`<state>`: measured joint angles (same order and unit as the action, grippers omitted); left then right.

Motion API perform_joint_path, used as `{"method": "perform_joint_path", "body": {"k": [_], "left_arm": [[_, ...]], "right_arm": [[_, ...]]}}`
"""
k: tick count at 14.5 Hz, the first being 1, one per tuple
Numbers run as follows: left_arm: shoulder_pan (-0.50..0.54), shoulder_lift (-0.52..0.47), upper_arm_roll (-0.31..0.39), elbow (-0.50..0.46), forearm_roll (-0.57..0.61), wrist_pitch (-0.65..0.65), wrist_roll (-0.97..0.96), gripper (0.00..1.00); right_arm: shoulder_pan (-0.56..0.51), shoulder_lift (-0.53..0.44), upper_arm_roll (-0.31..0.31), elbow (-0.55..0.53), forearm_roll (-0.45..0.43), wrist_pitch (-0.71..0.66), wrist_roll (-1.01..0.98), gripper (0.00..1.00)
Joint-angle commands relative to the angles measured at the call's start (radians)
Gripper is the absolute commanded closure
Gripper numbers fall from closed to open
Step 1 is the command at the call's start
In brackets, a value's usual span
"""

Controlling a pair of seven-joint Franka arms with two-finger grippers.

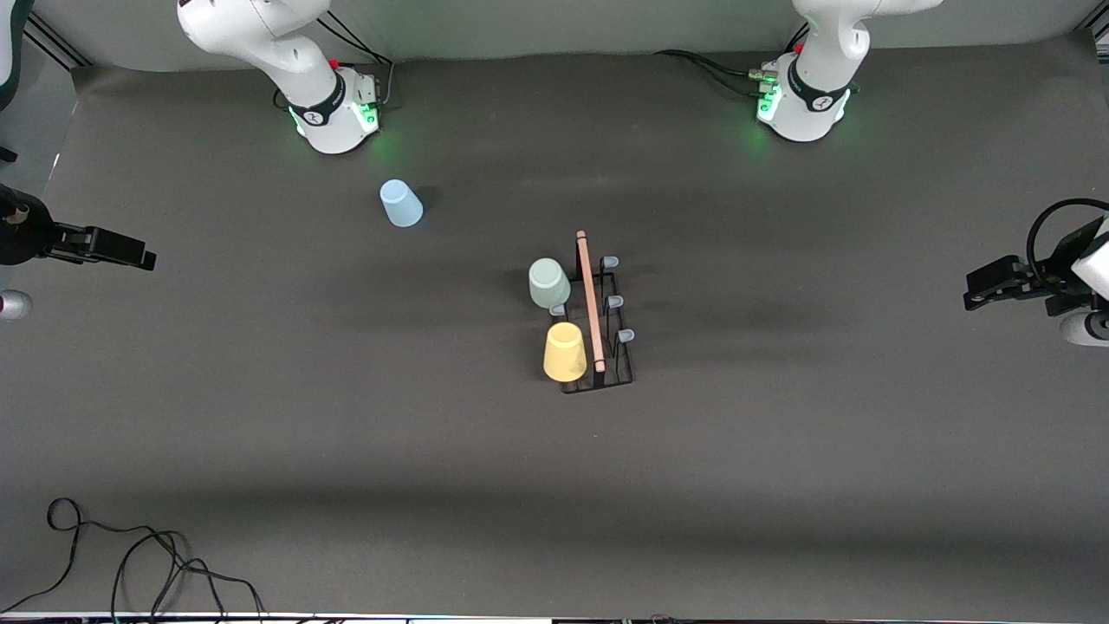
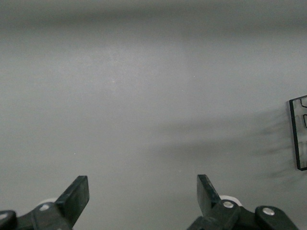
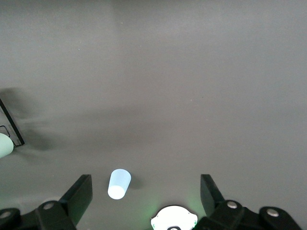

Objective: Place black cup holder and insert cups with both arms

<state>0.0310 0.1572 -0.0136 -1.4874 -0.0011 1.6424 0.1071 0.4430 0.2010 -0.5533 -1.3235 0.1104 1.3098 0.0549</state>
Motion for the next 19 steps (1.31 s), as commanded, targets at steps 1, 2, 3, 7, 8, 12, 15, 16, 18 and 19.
{"method": "perform_joint_path", "body": {"k": [1, 2, 3, 7, 8, 12, 15, 16, 18, 19], "left_arm": [[-0.008, -0.018, 0.004, -0.016, 0.016, 0.004, 0.0, 0.0], [-0.008, -0.018, 0.004, -0.016, 0.016, 0.005, 0.002, 0.0], [-0.008, -0.016, 0.004, -0.017, 0.016, 0.007, 0.002, 0.0], [-0.005, -0.015, 0.004, -0.017, 0.016, 0.01, 0.002, 0.0], [-0.003, -0.015, 0.004, -0.017, 0.016, 0.01, 0.002, 0.0], [-0.002, -0.011, 0.004, -0.016, 0.016, 0.013, 0.002, 0.0], [0.0, -0.008, 0.004, -0.017, 0.015, 0.02, 0.002, 0.0], [0.001, -0.01, 0.004, -0.017, 0.016, 0.023, 0.002, 0.0], [-0.002, -0.008, 0.004, -0.017, 0.016, 0.024, 0.002, 0.0], [-0.003, -0.01, 0.004, -0.017, 0.016, 0.024, 0.002, 0.0]], "right_arm": [[-0.062, -0.038, 0.054, -0.04, -0.021, -0.004, -0.023, 0.0], [-0.125, -0.064, 0.125, -0.063, -0.024, -0.001, -0.023, 0.0], [-0.191, -0.086, 0.2, -0.089, -0.028, 0.009, -0.023, 0.0], [-0.317, -0.143, 0.323, -0.155, -0.063, 0.051, -0.024, 0.0], [-0.348, -0.164, 0.354, -0.183, -0.064, 0.072, -0.024, 0.0], [-0.414, -0.233, 0.43, -0.281, -0.129, 0.156, -0.067, 0.0], [-0.417, -0.242, 0.438, -0.301, -0.132, 0.209, -0.067, 0.0], [-0.412, -0.239, 0.438, -0.298, -0.132, 0.218, -0.067, 0.0], [-0.406, -0.235, 0.438, -0.293, -0.132, 0.217, -0.066, 0.0], [-0.399, -0.229, 0.437, -0.287, -0.132, 0.215, -0.066, 0.0]]}}
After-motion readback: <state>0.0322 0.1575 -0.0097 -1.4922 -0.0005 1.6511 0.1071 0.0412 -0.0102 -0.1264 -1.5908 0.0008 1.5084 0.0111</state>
